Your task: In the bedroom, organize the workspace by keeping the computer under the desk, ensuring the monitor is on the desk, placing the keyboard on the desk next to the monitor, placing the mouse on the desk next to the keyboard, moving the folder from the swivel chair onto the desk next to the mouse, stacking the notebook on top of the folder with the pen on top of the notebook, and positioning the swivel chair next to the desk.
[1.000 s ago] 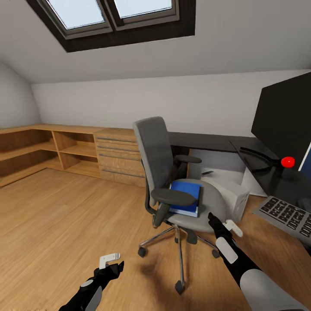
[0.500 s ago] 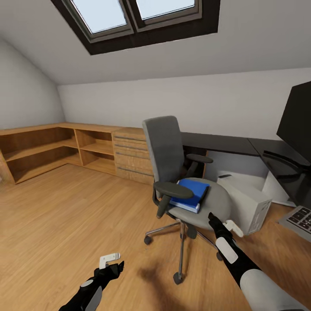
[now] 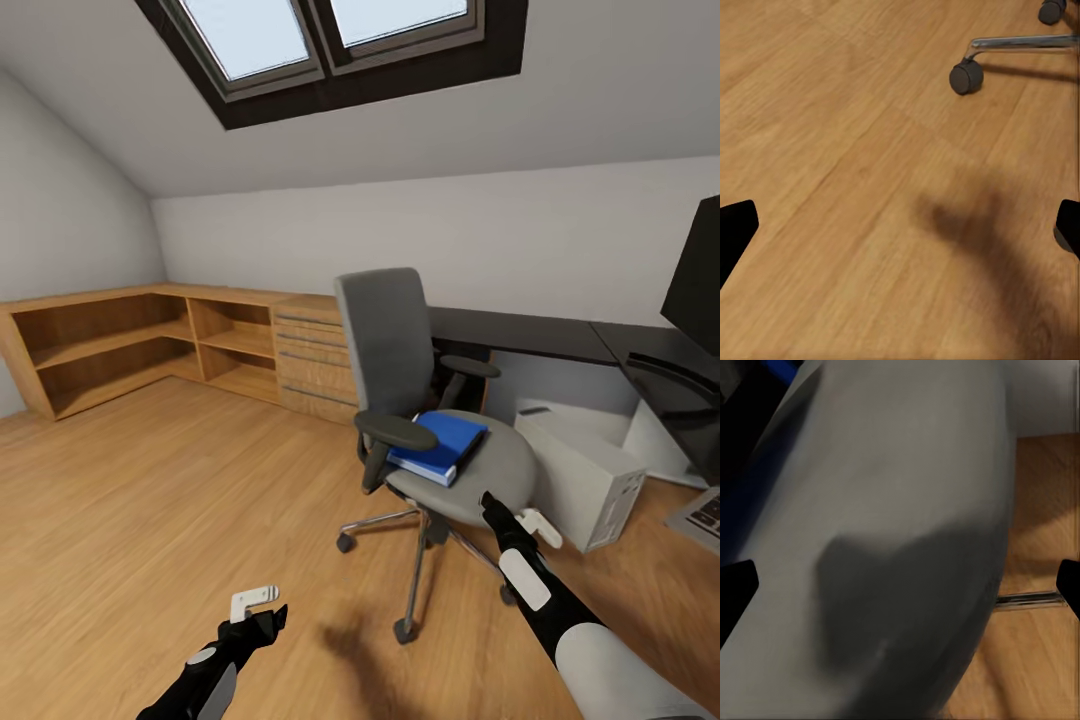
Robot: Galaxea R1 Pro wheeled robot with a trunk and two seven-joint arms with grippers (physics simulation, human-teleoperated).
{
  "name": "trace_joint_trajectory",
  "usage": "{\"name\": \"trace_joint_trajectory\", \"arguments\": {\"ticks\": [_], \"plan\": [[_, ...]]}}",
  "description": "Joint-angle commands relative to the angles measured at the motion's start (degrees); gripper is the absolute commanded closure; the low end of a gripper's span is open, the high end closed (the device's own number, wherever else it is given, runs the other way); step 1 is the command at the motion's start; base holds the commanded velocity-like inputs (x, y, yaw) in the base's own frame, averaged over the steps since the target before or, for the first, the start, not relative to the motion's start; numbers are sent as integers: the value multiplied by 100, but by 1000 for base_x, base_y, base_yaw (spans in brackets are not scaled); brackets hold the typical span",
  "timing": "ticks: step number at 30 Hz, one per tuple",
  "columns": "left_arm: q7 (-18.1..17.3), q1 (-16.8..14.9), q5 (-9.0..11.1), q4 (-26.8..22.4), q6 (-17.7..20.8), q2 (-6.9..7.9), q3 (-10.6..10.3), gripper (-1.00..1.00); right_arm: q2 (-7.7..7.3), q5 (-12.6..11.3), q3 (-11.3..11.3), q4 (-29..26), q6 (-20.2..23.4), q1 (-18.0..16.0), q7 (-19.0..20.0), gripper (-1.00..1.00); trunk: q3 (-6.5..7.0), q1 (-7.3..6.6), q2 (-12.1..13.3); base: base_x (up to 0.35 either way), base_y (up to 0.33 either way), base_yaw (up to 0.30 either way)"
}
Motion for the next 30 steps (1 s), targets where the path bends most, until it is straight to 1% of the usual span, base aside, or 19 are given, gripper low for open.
{"name": "trace_joint_trajectory", "arguments": {"ticks": [1,17,23,28,30], "plan": [[-37,-2,51,3,-2,-6,33,-100,-7,-43,47,-3,-29,-3,-37,-100,-3,-1,-2,0,0,-179],[-37,-2,50,8,-2,-10,33,-100,-14,-43,47,-4,-29,-3,-37,-100,39,-1,-2,0,0,-226],[-39,-2,50,8,-2,-4,33,-100,-15,-39,47,-3,-35,-3,-28,-100,41,-1,-2,6,0,-70],[-45,-2,50,13,-2,-3,33,-100,-15,-22,54,0,-52,-3,9,-100,41,-1,-2,180,0,-13],[-79,15,81,-52,-25,-69,36,-100,-58,44,91,-57,-5,-69,-52,-100,41,-1,-2,0,0,0]]}}
